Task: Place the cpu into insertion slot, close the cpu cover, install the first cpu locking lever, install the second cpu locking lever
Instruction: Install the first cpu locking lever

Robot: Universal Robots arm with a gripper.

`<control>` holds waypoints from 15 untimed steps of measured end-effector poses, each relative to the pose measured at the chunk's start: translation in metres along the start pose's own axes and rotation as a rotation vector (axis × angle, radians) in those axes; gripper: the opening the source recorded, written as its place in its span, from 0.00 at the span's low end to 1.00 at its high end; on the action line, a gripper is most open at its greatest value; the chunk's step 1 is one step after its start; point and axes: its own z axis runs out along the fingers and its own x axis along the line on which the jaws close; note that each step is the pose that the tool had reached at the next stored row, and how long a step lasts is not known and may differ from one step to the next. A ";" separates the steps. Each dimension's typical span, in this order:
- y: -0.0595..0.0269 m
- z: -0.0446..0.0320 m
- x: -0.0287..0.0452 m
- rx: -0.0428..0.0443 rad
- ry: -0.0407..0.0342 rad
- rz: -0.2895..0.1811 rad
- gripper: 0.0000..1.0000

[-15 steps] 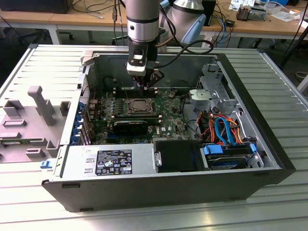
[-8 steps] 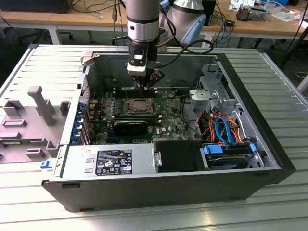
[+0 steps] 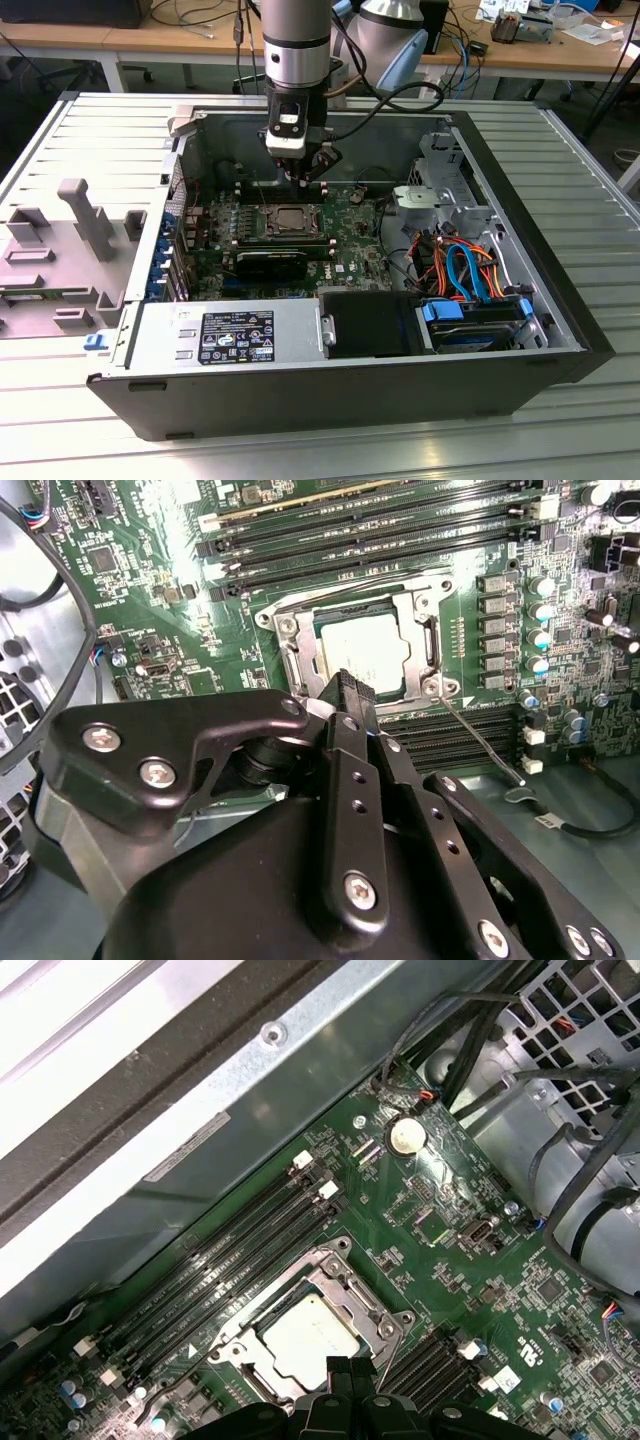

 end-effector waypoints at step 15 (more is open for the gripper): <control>0.0000 0.0000 0.0000 -0.0021 -0.0004 -0.027 0.11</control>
